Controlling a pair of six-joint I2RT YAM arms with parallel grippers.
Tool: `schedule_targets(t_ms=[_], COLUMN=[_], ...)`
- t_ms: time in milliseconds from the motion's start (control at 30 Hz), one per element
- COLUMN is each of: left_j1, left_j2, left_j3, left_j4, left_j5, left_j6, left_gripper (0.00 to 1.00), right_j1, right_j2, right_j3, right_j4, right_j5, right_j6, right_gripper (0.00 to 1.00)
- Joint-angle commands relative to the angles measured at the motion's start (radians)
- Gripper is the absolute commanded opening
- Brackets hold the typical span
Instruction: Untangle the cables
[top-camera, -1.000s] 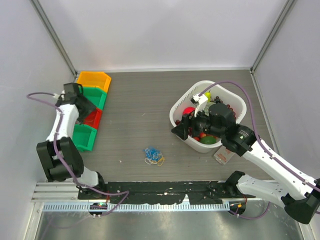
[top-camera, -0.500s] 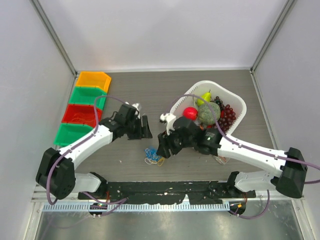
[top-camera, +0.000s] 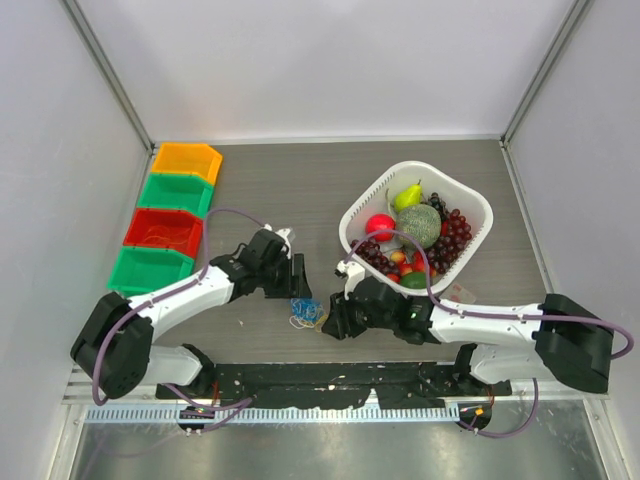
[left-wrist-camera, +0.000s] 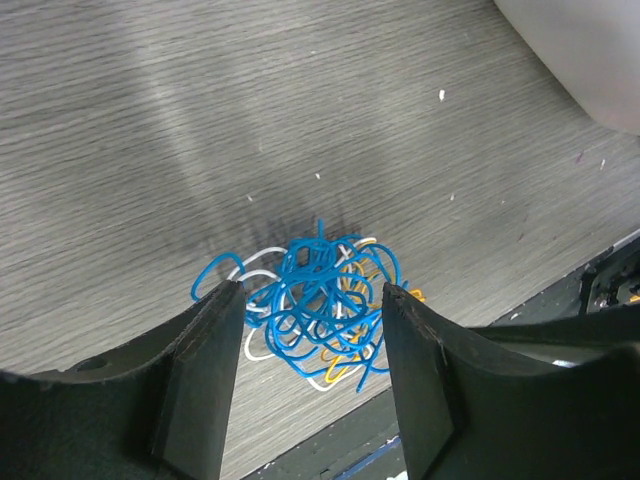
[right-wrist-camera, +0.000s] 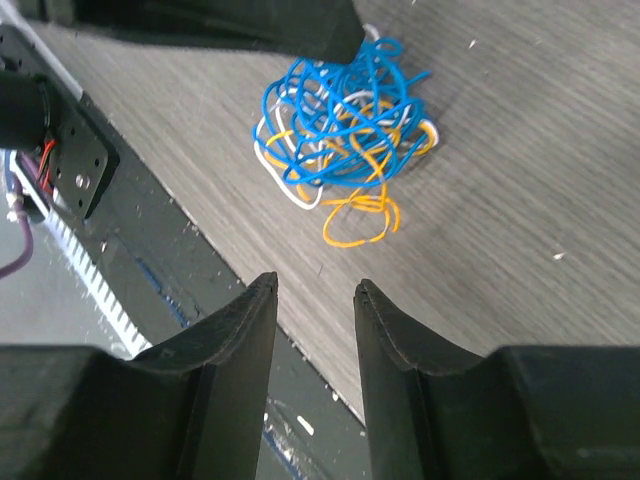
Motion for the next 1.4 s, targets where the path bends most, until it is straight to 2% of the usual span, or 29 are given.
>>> schedule_targets(t_ms=[0,167,367,500,633,700,767,800,867,900,967,1100,1200,1367], left_j1=[-0.011,-0.022,-0.026,-0.026,-0.026,-0.026,-0.026,-0.026,-0.026,-0.026,-0.026,-0.026,-0.026,-0.025], left_j2=[0.0,0.009,-0.066,-0.118,-0.184,-0.198,-0.207,-0.215,-0.242,-0.259,-0.293,-0.316,-0.322,-0.313], left_j3=[-0.008,-0.017,-0.039,-0.022,0.015,0.059,0.104,0.131,0.188,0.222,0.321,0.655,0.846,1.001], left_j4=[0.11,0.143,0.145,0.107,0.061,0.019,-0.013,-0.034,-0.07,-0.096,-0.19,-0.396,-0.461,-0.554], left_j5=[0.035,0.045,0.079,0.087,0.064,0.061,0.064,0.059,0.041,0.012,-0.106,-0.388,-0.557,-0.818], left_j6=[0.0,-0.015,-0.052,-0.075,-0.103,-0.103,-0.103,-0.103,-0.095,-0.084,-0.04,0.058,0.101,0.138], left_gripper=[0.58,0.32,0.0,0.0,0.0,0.0,0.0,0.0,0.0,0.0,0.0,0.0,0.0,0.0], right_j1=[0.011,0.018,0.021,0.02,0.027,0.035,0.035,0.035,0.035,0.035,0.035,0.037,0.038,0.04], right_j2=[0.032,0.06,0.118,0.153,0.212,0.233,0.261,0.271,0.281,0.279,0.279,0.269,0.249,0.168], right_j3=[-0.032,-0.051,-0.072,-0.101,-0.123,-0.134,-0.121,-0.114,-0.106,-0.107,-0.098,-0.091,-0.092,-0.1], right_j4=[0.225,0.279,0.357,0.455,0.607,0.659,0.673,0.664,0.661,0.659,0.627,0.564,0.518,0.417], right_j5=[0.113,0.196,0.221,0.23,0.135,0.152,0.164,0.169,0.195,0.22,0.245,0.251,0.25,0.291], right_j6=[0.049,0.04,0.032,0.015,0.004,0.018,0.015,0.015,0.015,0.02,0.017,0.0,-0.028,-0.06], right_gripper=[0.42,0.43,0.44,0.44,0.43,0.43,0.27,0.1,0.01,0.01,0.01,0.01,0.01,0.01])
